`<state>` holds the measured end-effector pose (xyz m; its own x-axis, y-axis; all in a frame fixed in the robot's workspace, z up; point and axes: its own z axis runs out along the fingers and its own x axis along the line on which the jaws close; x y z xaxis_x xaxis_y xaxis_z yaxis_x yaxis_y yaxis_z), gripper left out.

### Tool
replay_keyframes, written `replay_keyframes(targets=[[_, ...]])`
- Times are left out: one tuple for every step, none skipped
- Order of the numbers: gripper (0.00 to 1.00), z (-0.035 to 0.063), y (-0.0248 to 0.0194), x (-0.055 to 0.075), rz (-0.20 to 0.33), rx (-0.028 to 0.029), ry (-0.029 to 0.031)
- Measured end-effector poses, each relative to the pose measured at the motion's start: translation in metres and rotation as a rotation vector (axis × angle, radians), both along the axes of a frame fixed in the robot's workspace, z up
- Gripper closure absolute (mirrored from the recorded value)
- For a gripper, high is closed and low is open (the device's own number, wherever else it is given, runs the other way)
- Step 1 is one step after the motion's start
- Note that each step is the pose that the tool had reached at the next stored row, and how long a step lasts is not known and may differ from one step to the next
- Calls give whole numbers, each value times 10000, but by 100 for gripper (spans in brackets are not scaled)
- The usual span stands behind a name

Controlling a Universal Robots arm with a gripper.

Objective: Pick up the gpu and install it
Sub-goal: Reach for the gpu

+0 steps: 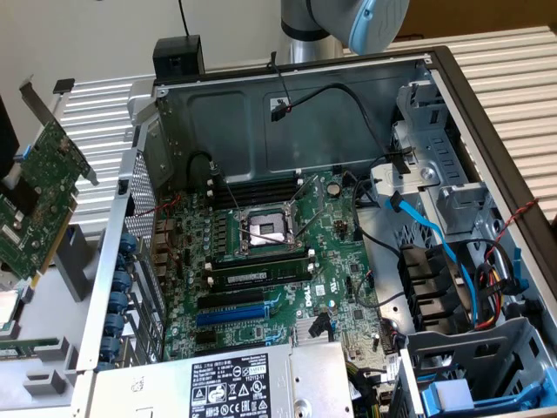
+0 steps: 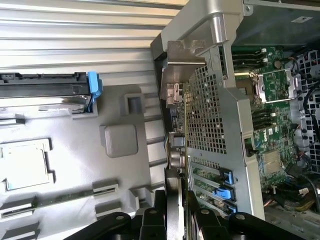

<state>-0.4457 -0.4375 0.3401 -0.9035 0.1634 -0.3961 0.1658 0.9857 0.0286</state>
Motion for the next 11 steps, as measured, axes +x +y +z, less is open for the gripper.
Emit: replay_keyframes(targets=[[73, 0, 0, 0, 0, 0, -1], [73, 0, 0, 0, 1, 0, -1], [73, 0, -1, 0, 1, 0, 0], [73, -1, -1, 1, 1, 1, 43], [73, -1, -1, 0, 2, 1, 107], [73, -1, -1, 0, 2, 6, 244], [73, 0, -1, 0, 2, 14, 416], [73, 0, -1, 0, 1, 21, 594], [73, 0, -1, 0, 1, 32, 780], [73, 0, -1, 0, 2, 41, 955], [73, 0, -1, 0, 1, 49, 1139]])
